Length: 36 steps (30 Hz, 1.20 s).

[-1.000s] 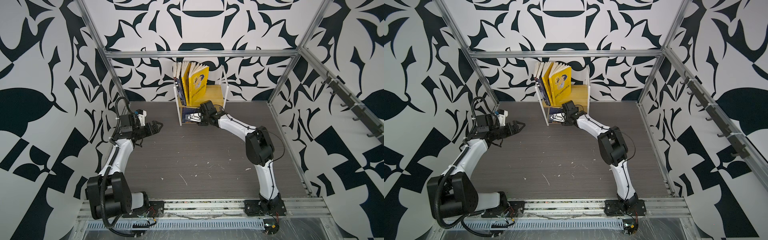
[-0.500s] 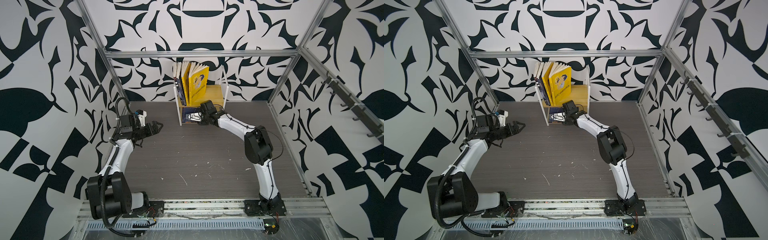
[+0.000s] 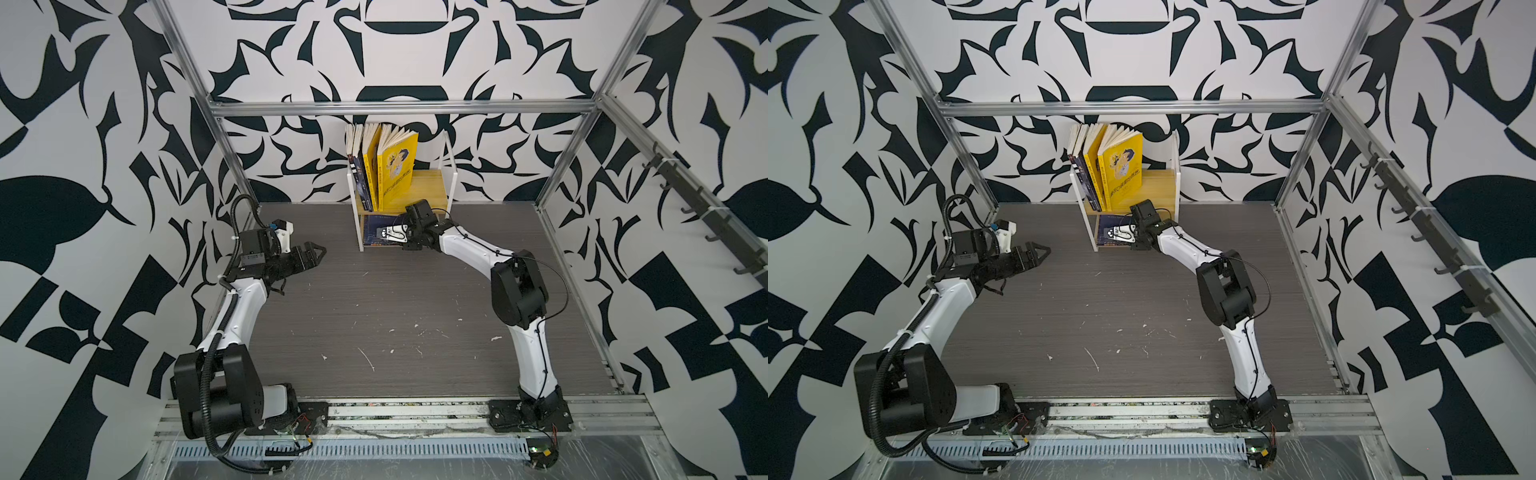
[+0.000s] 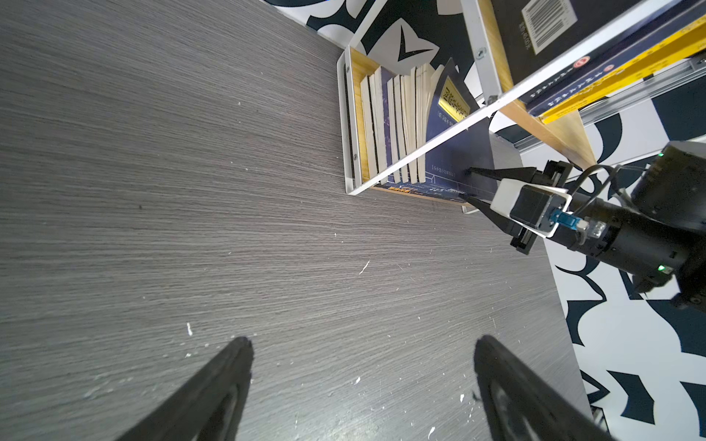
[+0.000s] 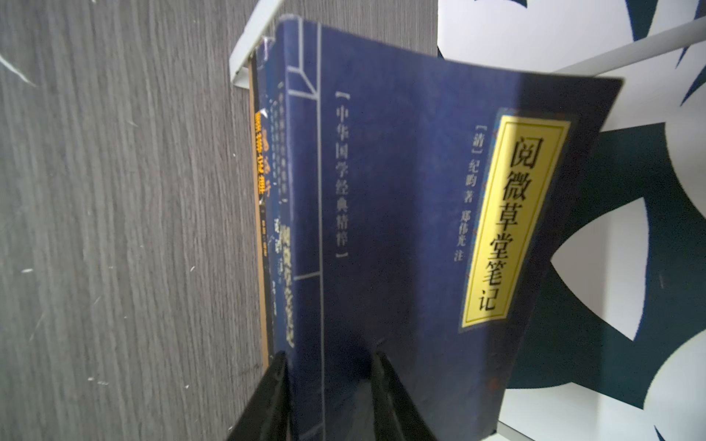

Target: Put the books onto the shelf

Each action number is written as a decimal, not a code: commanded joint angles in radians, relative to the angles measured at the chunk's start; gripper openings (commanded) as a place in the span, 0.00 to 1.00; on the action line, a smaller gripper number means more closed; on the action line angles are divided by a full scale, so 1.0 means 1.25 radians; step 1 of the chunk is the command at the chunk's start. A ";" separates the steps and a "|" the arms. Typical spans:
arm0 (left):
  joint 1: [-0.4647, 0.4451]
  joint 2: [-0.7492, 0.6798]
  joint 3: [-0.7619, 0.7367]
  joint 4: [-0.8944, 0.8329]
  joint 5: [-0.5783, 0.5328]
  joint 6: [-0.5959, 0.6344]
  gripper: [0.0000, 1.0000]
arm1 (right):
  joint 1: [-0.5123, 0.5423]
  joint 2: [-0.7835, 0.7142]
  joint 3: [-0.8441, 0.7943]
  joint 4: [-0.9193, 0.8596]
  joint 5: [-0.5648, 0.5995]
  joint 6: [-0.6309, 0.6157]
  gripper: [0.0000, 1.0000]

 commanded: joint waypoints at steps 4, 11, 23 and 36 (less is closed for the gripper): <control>0.003 -0.014 -0.007 0.004 0.012 -0.003 0.94 | -0.002 -0.035 0.026 0.026 -0.002 0.012 0.31; 0.004 -0.013 -0.006 0.002 0.011 -0.001 0.94 | 0.003 -0.044 0.026 0.023 0.011 0.005 0.42; 0.008 -0.008 -0.005 0.003 0.010 0.005 0.95 | 0.046 -0.304 -0.156 -0.101 -0.072 0.184 0.50; 0.019 0.005 -0.002 0.002 0.008 0.018 0.99 | 0.047 -0.593 -0.446 0.146 -0.072 0.569 0.68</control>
